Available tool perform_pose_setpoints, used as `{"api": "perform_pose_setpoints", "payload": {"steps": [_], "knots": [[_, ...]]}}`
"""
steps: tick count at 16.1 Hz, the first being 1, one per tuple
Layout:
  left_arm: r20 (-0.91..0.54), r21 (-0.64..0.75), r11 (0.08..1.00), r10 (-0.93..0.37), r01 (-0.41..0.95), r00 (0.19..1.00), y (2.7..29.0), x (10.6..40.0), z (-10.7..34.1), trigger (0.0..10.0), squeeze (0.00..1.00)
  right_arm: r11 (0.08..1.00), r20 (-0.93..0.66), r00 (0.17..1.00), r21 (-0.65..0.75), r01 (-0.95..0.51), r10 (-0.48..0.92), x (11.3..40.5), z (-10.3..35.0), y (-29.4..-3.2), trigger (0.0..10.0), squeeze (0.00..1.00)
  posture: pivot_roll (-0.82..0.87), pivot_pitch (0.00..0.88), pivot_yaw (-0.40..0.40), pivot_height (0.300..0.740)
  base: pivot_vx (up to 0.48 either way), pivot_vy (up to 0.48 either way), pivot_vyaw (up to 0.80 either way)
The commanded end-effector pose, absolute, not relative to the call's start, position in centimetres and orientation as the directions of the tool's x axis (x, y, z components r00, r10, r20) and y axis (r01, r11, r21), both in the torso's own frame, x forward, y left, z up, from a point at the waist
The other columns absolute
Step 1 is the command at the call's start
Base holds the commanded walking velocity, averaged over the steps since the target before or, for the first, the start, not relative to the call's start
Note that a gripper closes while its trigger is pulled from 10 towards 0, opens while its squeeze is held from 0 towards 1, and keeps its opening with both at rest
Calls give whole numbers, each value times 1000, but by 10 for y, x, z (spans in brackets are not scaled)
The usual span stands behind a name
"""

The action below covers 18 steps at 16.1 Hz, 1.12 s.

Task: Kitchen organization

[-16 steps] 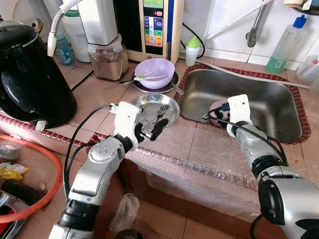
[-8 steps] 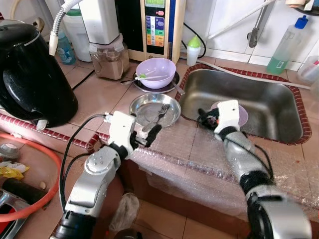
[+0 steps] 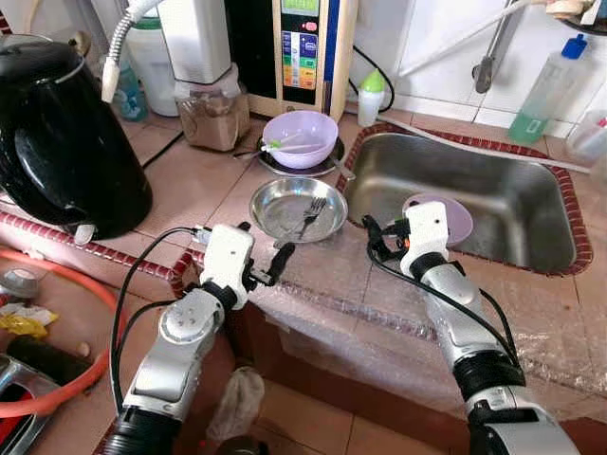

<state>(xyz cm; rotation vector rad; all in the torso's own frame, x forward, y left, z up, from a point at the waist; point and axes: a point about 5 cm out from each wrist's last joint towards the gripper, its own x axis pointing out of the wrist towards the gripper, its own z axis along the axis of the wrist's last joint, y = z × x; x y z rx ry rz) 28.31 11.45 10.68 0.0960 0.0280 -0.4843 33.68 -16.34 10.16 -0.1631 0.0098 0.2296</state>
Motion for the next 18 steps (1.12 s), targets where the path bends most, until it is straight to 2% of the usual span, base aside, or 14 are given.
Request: {"api": "perform_pose_setpoints", "payload": {"steps": [1,2,3,4,5,6,7,12,18], "knots": [[-38,109,882,-458,459,888,115,287,107,235,0,959,-18,973,-165,-231,232,337,107,-162,10000,396,39,0,9,740,0,0,0],[-33,112,881,-459,459,888,115,287,106,392,0,958,-19,972,-165,-234,234,337,109,-161,10000,188,35,0,10,740,0,0,0],[-28,118,877,-467,467,884,113,288,105,1294,0,955,-13,968,-166,-247,249,337,112,-158,10000,0,29,0,18,740,0,0,0],[-27,125,873,-472,471,881,110,287,103,1843,0,954,-11,967,-162,-253,255,335,113,-157,10000,0,30,0,23,740,0,0,0],[-27,126,873,-472,472,881,110,287,102,1843,0,954,-12,967,-160,-254,255,334,113,-157,10000,0,29,0,24,740,0,0,0],[-34,140,864,-484,484,874,108,287,99,1412,0,955,-24,967,-149,-256,256,331,110,-156,10000,0,23,0,29,740,0,0,0],[-39,138,861,-489,489,872,107,288,97,39,0,953,-31,964,-143,-266,264,328,108,-153,10000,0,21,0,32,740,0,0,0],[-59,139,845,-513,516,856,108,291,94,0,0,934,-33,943,-125,-334,332,324,110,-141,10000,0,10,0,48,740,0,0,0],[-33,137,854,-503,502,864,108,299,94,0,0,930,-56,937,-119,-349,345,318,108,-140,10000,0,0,0,52,740,0,0,0]]}}
